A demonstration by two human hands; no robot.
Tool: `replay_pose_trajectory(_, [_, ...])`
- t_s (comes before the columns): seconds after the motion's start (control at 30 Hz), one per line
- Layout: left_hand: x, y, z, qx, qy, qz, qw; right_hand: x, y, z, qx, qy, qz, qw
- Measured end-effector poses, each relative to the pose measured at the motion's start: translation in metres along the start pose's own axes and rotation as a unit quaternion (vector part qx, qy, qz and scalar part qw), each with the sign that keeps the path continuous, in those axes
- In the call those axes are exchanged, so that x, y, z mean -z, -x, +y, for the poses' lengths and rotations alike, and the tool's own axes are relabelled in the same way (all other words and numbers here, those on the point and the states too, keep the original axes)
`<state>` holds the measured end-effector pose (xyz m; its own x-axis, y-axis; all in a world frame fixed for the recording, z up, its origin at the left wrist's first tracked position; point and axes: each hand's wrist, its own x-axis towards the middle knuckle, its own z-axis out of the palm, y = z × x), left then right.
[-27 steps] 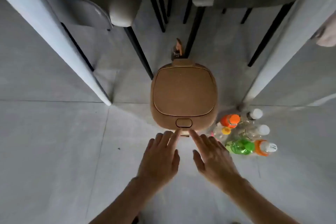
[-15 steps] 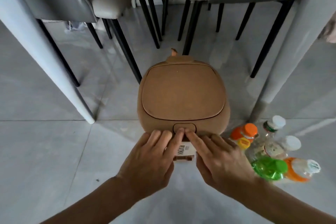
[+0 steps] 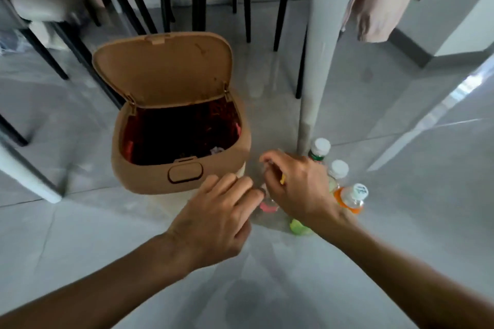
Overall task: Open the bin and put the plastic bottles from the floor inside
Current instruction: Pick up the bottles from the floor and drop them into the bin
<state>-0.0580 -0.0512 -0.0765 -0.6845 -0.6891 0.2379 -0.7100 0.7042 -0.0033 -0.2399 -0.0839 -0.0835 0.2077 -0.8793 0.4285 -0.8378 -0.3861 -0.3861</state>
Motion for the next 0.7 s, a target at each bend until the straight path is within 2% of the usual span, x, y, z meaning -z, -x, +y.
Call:
replay_pose_trajectory(0.1, [-0.029, -0.042, 0.023, -0.014, 0.025, -0.018, 0.999, 0.018, 0.024, 0.042, -0.08, 0.138, -0.028, 0.987])
replay_pose_trajectory(0.2, [-0.064, -0.073, 0.029, -0.008, -0.008, -0.074, 0.997, 0.024, 0.048, 0.064, -0.176, 0.223, -0.119, 0.951])
replay_pose_trajectory(0.27, [-0.081, -0.084, 0.034, 0.001, -0.039, -0.136, 0.99, 0.019, 0.061, 0.074, -0.211, 0.219, -0.198, 0.932])
replay_pose_trajectory(0.4, [-0.094, -0.083, 0.036, 0.011, -0.011, -0.136, 0.991, 0.009, 0.069, 0.088, -0.19, 0.142, -0.26, 0.936])
replay_pose_trajectory(0.5, [-0.067, -0.086, 0.03, 0.023, 0.079, -0.13, 0.988, 0.012, 0.055, 0.081, -0.19, 0.072, -0.227, 0.952])
replay_pose_trajectory(0.57, [-0.028, -0.095, 0.022, 0.028, 0.168, -0.062, 0.983, 0.027, 0.033, 0.069, -0.193, 0.035, -0.166, 0.966])
replay_pose_trajectory(0.7, [0.072, -0.118, -0.006, 0.125, 0.274, 0.061, 0.952, 0.081, -0.026, 0.037, -0.137, -0.021, -0.027, 0.99])
